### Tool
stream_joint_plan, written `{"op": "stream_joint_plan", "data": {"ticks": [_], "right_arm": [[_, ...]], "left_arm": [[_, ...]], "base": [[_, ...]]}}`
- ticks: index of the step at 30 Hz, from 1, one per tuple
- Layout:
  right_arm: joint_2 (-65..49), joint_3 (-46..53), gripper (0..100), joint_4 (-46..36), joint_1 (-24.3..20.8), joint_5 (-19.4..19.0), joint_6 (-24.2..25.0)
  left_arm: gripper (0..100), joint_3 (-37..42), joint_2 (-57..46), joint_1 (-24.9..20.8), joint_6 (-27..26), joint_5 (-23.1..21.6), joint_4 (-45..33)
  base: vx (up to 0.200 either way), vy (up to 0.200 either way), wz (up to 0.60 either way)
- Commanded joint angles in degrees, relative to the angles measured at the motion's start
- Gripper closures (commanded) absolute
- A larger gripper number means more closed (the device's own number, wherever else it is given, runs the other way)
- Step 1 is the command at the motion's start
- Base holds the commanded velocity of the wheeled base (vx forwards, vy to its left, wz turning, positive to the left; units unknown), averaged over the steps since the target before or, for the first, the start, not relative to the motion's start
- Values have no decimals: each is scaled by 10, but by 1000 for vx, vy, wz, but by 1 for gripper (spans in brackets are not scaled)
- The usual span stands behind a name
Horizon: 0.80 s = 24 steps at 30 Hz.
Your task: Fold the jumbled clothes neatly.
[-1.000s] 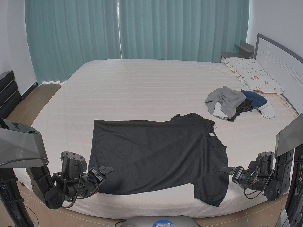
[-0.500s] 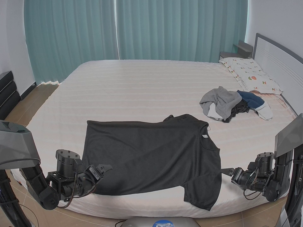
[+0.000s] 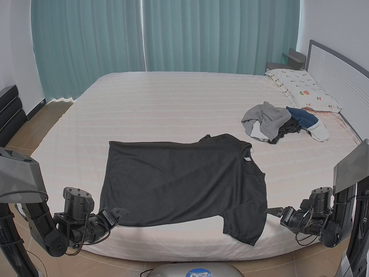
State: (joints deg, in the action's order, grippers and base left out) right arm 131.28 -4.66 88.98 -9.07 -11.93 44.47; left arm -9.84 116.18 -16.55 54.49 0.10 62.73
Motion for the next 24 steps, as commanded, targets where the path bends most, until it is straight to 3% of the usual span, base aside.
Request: {"op": "stream_joint_plan", "data": {"ticks": [1, 6, 24], "right_arm": [[10, 0, 0, 7, -7, 2, 0], [11, 0, 0, 7, -9, 2, 1], [10, 0, 0, 7, -7, 3, 2]], "left_arm": [[0, -9, 54, 35, -11, 1, 4], [0, -14, 108, 54, -56, 25, 39], [0, -83, 150, 67, -59, 29, 59]], "base": [[0, 0, 0], [0, 0, 0], [0, 0, 0]]}}
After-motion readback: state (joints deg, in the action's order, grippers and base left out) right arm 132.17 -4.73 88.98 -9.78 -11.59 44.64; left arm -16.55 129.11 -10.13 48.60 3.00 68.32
